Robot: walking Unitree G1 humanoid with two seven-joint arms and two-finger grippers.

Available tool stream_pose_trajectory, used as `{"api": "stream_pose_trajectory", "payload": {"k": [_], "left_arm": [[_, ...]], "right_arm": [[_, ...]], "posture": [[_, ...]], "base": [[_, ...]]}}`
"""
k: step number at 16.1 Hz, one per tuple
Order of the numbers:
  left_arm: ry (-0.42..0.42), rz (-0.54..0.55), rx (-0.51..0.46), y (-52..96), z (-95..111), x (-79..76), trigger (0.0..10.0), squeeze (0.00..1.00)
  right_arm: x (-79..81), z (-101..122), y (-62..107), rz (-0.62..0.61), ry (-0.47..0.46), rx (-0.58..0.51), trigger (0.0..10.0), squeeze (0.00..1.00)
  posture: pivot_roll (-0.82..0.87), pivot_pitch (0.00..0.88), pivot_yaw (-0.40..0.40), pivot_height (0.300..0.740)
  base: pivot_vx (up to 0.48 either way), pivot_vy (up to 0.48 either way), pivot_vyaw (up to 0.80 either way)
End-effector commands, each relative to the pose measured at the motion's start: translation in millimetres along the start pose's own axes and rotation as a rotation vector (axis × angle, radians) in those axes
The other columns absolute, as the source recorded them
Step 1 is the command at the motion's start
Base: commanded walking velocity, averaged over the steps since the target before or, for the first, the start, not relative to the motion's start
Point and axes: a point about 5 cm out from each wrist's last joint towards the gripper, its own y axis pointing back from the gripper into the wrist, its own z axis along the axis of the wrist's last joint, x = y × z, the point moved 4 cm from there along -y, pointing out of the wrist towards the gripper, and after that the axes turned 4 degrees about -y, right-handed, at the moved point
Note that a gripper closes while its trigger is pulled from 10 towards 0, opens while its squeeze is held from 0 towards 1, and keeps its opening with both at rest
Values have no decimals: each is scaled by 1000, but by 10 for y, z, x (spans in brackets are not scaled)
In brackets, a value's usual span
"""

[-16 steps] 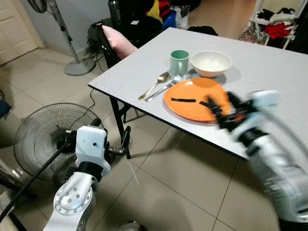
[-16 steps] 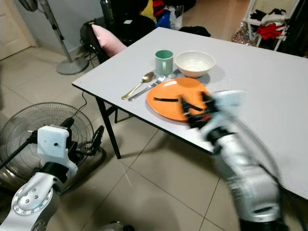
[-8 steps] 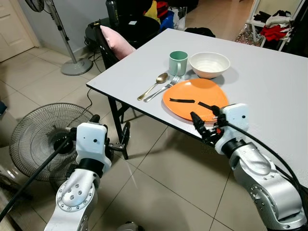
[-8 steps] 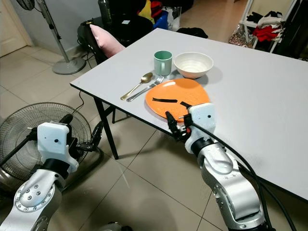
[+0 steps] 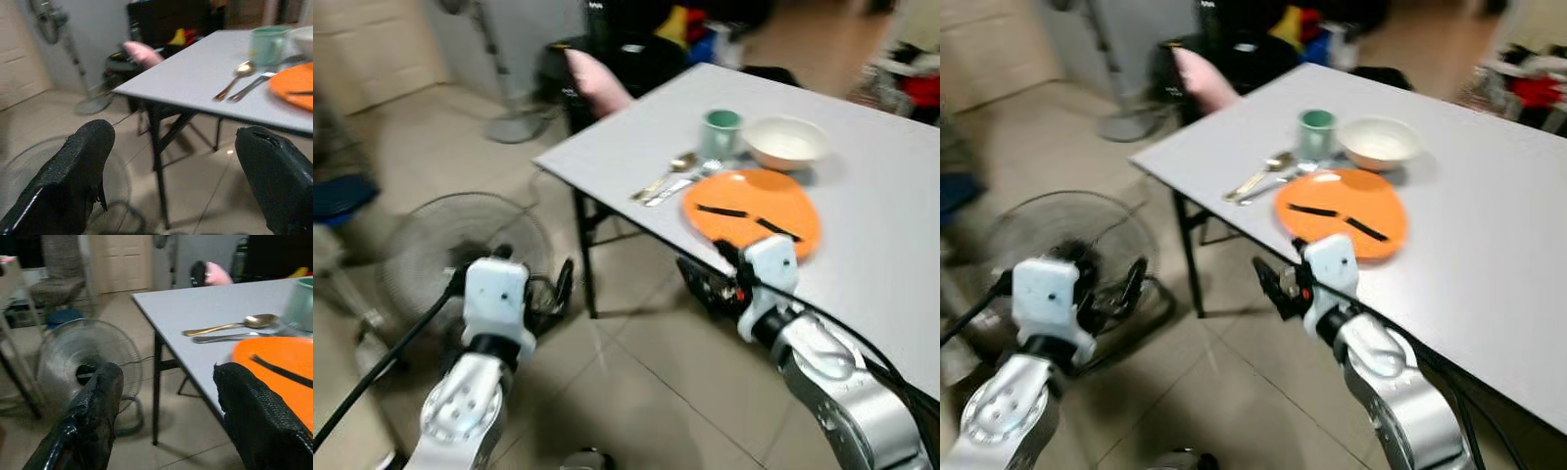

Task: Setting the table

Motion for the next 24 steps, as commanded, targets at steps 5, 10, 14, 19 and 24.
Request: {"api": "stream_pose_trajectory", "payload": {"k": [5, 10, 14, 19, 24], "left_arm": [[-15, 47, -11, 96, 77, 102, 10000, 0], [-28, 83, -19, 153, 109, 131, 10000, 0], [-33, 68, -31, 123, 138, 123, 10000, 0], [-23, 63, -32, 115, 147, 117, 10000, 0], [-42, 68, -23, 121, 142, 149, 10000, 0]], "right_arm": [[35, 84, -2, 29, -16, -48, 10000, 0], [-19, 25, 4, 20, -83, -38, 10000, 0], [-57, 3, 16, 28, -102, -36, 10000, 0], [-61, -14, 27, 38, -127, -35, 10000, 0], [-120, 15, 9, 5, -156, -51, 10000, 0]], "posture": [[31, 0, 67, 740], [48, 0, 50, 740], [42, 0, 52, 740], [41, 0, 53, 740], [43, 0, 52, 740]], "base": [[0, 0, 800], [0, 0, 800], [0, 0, 800], [0, 241, 800], [0, 325, 640]]}}
